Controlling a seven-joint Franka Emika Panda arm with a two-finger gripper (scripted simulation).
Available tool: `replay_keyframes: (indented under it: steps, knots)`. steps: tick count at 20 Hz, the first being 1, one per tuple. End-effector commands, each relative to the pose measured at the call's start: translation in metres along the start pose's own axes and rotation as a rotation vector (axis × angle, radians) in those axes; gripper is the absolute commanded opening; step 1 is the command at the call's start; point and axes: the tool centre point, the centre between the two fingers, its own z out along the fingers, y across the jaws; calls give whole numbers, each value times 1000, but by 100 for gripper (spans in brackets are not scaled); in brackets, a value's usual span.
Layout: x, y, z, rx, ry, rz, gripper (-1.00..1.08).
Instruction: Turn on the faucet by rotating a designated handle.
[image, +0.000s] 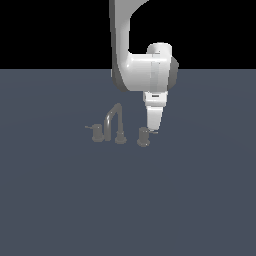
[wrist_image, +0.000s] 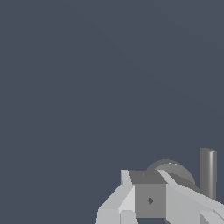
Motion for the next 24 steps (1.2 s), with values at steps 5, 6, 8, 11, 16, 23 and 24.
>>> replay_keyframes:
  steps: [5, 6, 8, 11, 16, 23, 24]
  knots:
    - [2, 2, 1, 1, 1, 4, -100]
    - [3, 5, 1, 1, 1, 4, -100]
    - [6, 11, 1, 1, 1, 4, -100]
    - [11, 19, 1, 1, 1, 4, -100]
    - [18, 31, 1, 1, 1, 5, -100]
    - [11, 43, 1, 7, 0, 1, -100]
    - [10, 46, 1, 7, 1, 2, -100]
